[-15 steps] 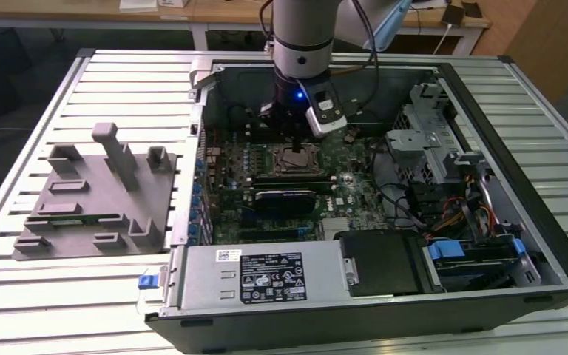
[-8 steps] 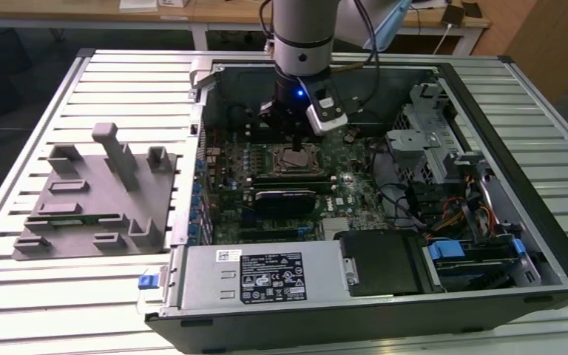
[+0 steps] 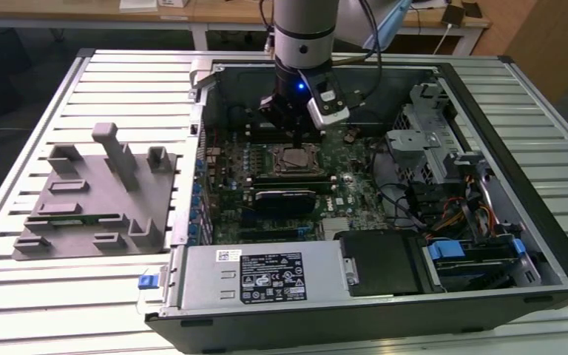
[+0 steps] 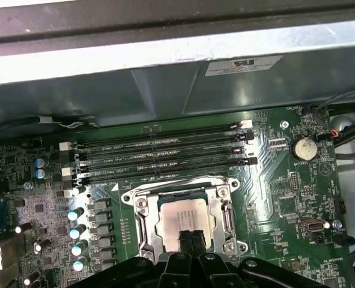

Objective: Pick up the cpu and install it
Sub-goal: 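Install the first cpu locking lever, then install the second cpu locking lever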

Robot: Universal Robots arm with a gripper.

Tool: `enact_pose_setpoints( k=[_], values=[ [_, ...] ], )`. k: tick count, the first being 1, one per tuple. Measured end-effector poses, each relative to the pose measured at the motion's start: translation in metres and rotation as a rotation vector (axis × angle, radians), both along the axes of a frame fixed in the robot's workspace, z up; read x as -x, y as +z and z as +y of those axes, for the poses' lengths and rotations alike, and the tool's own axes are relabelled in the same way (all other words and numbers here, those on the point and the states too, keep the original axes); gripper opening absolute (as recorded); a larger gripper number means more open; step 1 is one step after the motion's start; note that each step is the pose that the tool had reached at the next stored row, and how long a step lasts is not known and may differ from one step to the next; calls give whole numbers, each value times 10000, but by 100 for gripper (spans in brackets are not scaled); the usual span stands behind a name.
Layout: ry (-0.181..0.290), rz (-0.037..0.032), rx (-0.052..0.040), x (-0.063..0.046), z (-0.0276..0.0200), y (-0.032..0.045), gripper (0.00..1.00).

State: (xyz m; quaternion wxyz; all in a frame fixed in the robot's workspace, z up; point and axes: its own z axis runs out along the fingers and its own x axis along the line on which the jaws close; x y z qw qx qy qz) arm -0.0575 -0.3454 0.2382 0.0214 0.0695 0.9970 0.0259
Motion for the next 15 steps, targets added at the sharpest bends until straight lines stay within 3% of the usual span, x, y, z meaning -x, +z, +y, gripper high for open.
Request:
enact_pose_setpoints(
  k=[15],
  values=[
    [0,3,12,0,0,15,11]
  ],
)
